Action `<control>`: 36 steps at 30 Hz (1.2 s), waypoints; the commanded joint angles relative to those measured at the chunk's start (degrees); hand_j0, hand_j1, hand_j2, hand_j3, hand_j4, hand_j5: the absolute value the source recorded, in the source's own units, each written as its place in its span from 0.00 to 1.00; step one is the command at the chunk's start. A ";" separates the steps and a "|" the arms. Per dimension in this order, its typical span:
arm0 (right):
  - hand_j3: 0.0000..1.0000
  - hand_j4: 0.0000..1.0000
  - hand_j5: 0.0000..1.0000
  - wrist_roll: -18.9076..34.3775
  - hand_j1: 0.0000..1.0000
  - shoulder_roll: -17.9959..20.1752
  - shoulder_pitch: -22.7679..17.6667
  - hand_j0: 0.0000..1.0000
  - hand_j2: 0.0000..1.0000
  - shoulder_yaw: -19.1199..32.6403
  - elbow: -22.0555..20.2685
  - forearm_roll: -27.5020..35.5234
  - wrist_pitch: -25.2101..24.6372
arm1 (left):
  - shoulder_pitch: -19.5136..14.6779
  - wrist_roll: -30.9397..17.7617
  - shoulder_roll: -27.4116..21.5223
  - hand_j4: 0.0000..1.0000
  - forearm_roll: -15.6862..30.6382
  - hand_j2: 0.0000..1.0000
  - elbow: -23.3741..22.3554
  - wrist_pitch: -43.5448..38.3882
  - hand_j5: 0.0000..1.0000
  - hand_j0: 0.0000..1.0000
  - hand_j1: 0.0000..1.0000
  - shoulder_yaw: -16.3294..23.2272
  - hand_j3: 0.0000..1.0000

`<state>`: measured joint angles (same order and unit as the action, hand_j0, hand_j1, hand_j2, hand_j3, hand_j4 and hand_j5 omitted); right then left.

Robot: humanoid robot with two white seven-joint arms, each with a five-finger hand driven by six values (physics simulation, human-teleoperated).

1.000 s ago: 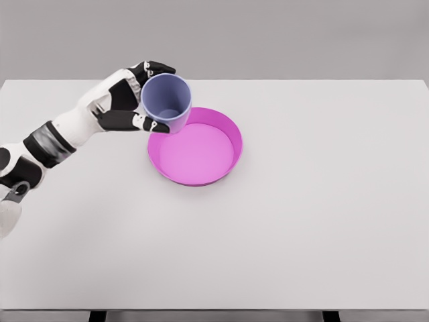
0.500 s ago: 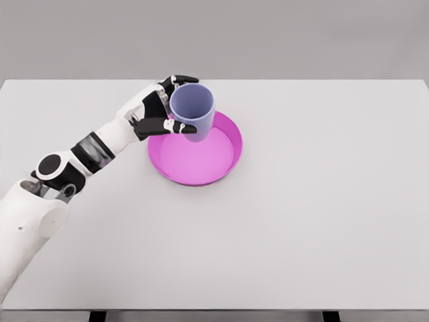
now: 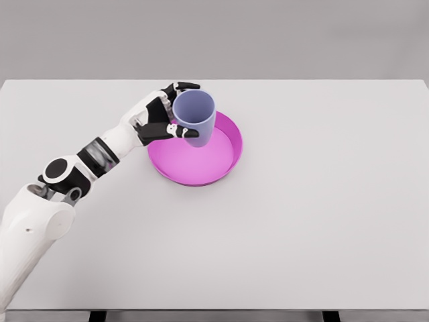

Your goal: Flip the cup with left arm and place it on the plate

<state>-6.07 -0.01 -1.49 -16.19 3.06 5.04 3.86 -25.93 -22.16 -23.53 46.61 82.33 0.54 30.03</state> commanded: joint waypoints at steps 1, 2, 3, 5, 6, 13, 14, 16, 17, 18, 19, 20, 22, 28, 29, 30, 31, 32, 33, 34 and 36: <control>1.00 1.00 1.00 0.00 1.00 0.01 0.00 1.00 1.00 0.02 0.01 -0.02 0.00 | 0.00 0.01 0.50 0.55 0.15 0.55 0.02 -0.02 0.55 0.55 0.55 0.11 0.55; 1.00 1.00 1.00 0.00 1.00 0.01 0.00 1.00 1.00 0.02 0.01 -0.03 0.00 | -0.09 0.10 0.68 0.55 0.15 0.55 0.02 -0.02 0.55 0.55 0.55 0.46 0.55; 1.00 1.00 1.00 0.00 1.00 0.01 0.00 1.00 1.00 0.02 0.01 -0.03 0.00 | -0.09 0.10 0.77 0.55 0.15 0.55 0.02 -0.02 0.55 0.55 0.55 0.46 0.55; 1.00 1.00 1.00 0.00 1.00 0.01 0.00 1.00 1.00 0.02 0.01 -0.03 0.00 | -0.09 0.10 1.29 0.55 -0.81 0.55 -0.59 -0.02 0.55 0.55 0.55 0.73 0.55; 1.00 1.00 1.00 0.00 1.00 0.01 0.00 1.00 1.00 -0.07 0.01 -0.02 0.00 | -0.09 0.10 1.73 0.55 -0.99 0.55 -0.59 -0.02 0.55 0.55 0.55 0.73 0.55; 1.00 1.00 1.00 0.00 1.00 0.01 0.00 1.00 1.00 0.02 0.01 0.06 0.00 | -0.26 0.01 0.85 0.55 -0.99 0.55 -0.68 0.07 0.55 0.55 0.55 0.29 0.55; 1.00 1.00 1.00 0.00 1.00 0.01 0.00 1.00 1.00 0.02 0.01 -0.02 0.00 | -0.35 0.01 0.77 0.55 -0.99 0.55 -0.86 -0.02 0.55 0.55 0.55 0.20 0.55; 1.00 1.00 1.00 0.00 1.00 0.01 0.00 1.00 1.00 -0.07 0.01 -0.02 0.00 | -0.53 0.01 0.77 0.55 -0.99 0.55 -3.23 -0.02 0.55 0.55 0.55 0.11 0.55; 1.00 1.00 1.00 0.00 1.00 0.01 0.00 1.00 1.00 -0.07 0.01 -0.03 0.00 | -0.53 0.01 0.85 0.55 -0.99 0.55 -3.67 0.07 0.55 0.55 0.55 0.11 0.55; 1.00 1.00 1.00 0.00 1.00 0.01 0.00 1.00 1.00 0.02 0.01 -0.02 0.00 | -0.53 0.01 0.94 0.55 -0.99 0.55 -3.76 -0.02 0.55 0.55 0.55 0.11 0.55; 1.00 1.00 1.00 0.00 1.00 0.01 0.00 1.00 1.00 0.02 0.01 0.06 0.00 | -0.53 0.01 0.94 0.55 -1.08 0.55 -3.93 -0.02 0.55 0.55 0.55 0.11 0.55; 1.00 1.00 1.00 0.00 1.00 0.01 0.00 1.00 1.00 0.02 0.01 0.06 0.00 | -0.62 0.01 0.94 0.55 -1.08 0.55 -4.98 -0.02 0.55 0.55 0.55 0.11 0.55; 1.00 1.00 1.00 0.00 1.00 0.01 0.00 1.00 1.00 0.02 0.01 0.06 0.00 | -0.62 0.01 1.38 0.55 -1.69 0.55 -5.69 -0.02 0.55 0.55 0.55 0.29 0.55; 1.00 1.00 1.00 0.00 1.00 0.01 0.00 1.00 1.00 0.02 0.01 0.06 0.00 | -0.62 0.01 1.56 0.56 -2.92 0.56 -5.87 -0.02 0.56 0.56 0.56 0.29 0.56; 1.00 1.00 1.00 0.00 1.00 0.01 0.00 1.00 1.00 -0.07 0.01 0.06 0.00 | -0.62 -0.07 1.56 0.63 -2.92 0.63 -5.78 -0.02 0.63 0.63 0.63 0.29 0.63; 1.00 1.00 1.00 0.00 1.00 0.01 0.00 1.00 1.00 0.02 0.01 -0.02 0.00 | -0.53 -0.08 1.47 0.70 -2.92 0.70 -5.78 -0.02 0.70 0.70 0.70 0.29 0.70; 1.00 1.00 1.00 0.00 1.00 0.01 0.00 1.00 1.00 0.02 0.01 -0.02 0.00 | -0.61 -0.08 1.38 0.75 -2.92 0.75 -5.78 -0.02 0.75 0.75 0.75 0.29 0.75; 1.00 1.00 1.00 0.00 1.00 0.01 0.00 1.00 1.00 -0.07 0.01 0.06 0.00 | -0.53 -0.08 1.38 0.75 -2.92 0.75 -5.78 -0.02 0.75 0.75 0.75 0.29 0.75; 1.00 1.00 1.00 0.00 1.00 0.01 0.00 1.00 1.00 0.02 0.01 0.06 0.00 | -0.61 -0.08 1.38 0.79 -2.92 0.79 -5.69 -0.02 0.79 0.79 0.79 0.29 0.79; 1.00 1.00 1.00 0.00 1.00 0.01 0.00 1.00 1.00 0.02 0.01 0.06 0.00 | -0.61 -0.08 1.38 0.81 -2.92 0.81 -5.60 -0.02 0.81 0.81 0.81 0.29 0.81; 1.00 1.00 1.00 0.00 1.00 0.01 0.00 1.00 1.00 0.02 0.01 0.06 0.00 | -0.53 -0.08 1.29 0.87 -2.92 0.87 -5.34 -0.02 0.87 0.87 0.87 0.29 0.87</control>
<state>-6.07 -0.01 -1.49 -16.18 3.07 5.05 3.86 -26.46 -22.22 -22.16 43.42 76.77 0.52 30.35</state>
